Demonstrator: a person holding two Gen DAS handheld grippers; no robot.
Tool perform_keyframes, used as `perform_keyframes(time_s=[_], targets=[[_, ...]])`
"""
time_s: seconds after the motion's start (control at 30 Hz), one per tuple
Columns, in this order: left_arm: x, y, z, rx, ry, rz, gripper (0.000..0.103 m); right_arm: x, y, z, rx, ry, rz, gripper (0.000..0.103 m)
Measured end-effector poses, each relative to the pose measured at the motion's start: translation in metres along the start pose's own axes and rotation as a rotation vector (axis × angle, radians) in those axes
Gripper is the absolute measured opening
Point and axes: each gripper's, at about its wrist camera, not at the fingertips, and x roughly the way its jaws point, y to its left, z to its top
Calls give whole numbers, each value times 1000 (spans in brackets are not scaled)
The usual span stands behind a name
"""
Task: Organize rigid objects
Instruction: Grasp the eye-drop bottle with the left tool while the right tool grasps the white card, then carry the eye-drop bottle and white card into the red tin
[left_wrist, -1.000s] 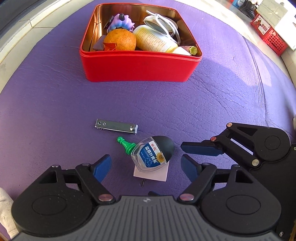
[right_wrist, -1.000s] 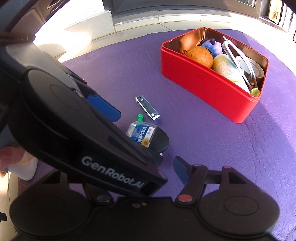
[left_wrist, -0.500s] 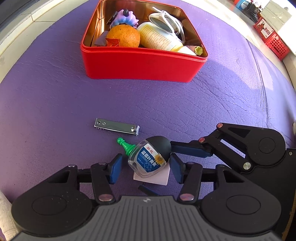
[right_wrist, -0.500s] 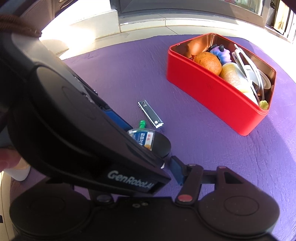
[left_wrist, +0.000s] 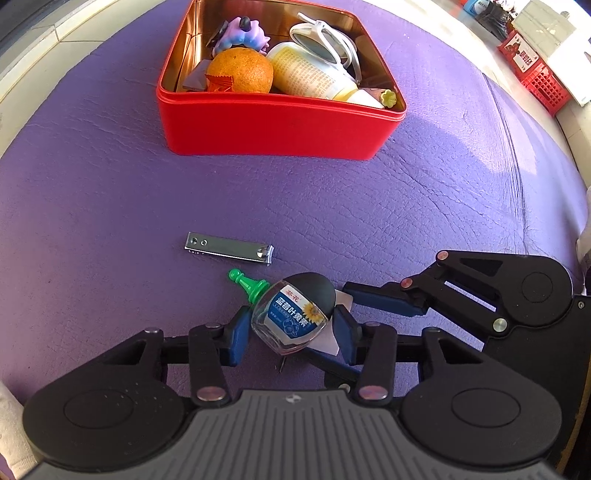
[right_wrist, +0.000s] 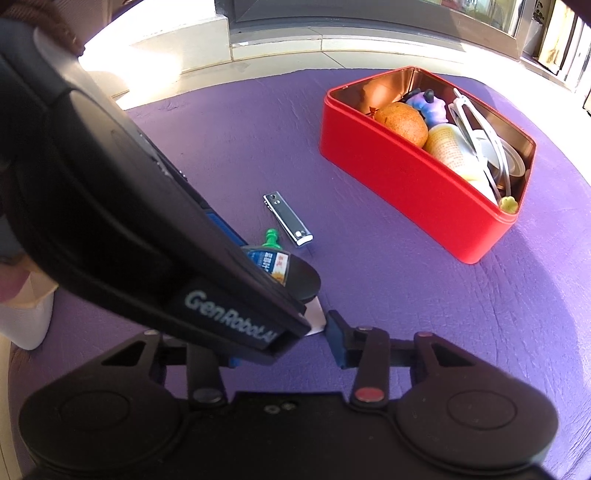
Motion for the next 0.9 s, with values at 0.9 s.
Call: perform_keyframes(time_s=[0.9], targets=[[-76,-21,13,63,-73,51,41,-112,-33,-1,261,-57,-93,42]])
